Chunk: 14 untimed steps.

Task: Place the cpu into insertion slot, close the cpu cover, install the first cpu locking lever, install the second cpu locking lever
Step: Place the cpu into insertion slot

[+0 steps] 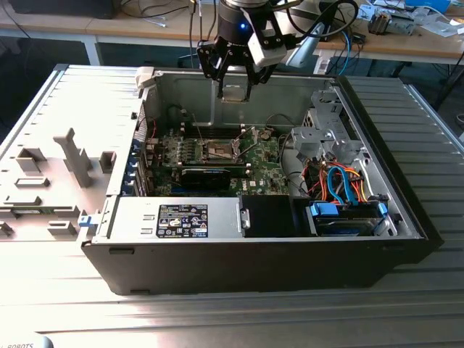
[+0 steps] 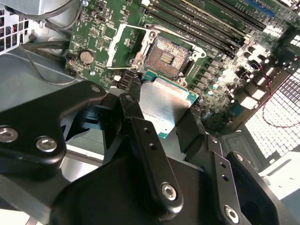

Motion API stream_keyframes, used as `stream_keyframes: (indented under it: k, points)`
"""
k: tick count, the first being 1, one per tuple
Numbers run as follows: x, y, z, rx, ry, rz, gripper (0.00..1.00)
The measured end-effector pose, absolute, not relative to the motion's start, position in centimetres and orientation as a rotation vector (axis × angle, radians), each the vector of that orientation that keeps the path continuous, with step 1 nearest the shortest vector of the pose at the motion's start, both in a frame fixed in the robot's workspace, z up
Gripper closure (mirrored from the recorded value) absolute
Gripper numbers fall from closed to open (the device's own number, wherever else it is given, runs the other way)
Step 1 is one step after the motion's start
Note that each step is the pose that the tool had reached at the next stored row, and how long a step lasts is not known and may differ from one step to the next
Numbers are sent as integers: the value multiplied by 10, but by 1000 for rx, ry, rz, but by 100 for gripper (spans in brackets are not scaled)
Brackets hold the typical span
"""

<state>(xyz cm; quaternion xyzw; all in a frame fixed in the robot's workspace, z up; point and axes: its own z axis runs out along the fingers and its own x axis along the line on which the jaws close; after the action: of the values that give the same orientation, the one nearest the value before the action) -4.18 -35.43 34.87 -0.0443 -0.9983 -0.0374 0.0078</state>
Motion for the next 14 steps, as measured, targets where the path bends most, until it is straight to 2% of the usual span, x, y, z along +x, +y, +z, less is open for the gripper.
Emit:
stream_keyframes:
  k: [14]
  points:
    - [-42,-354,348,-205,-3119,-117,46]
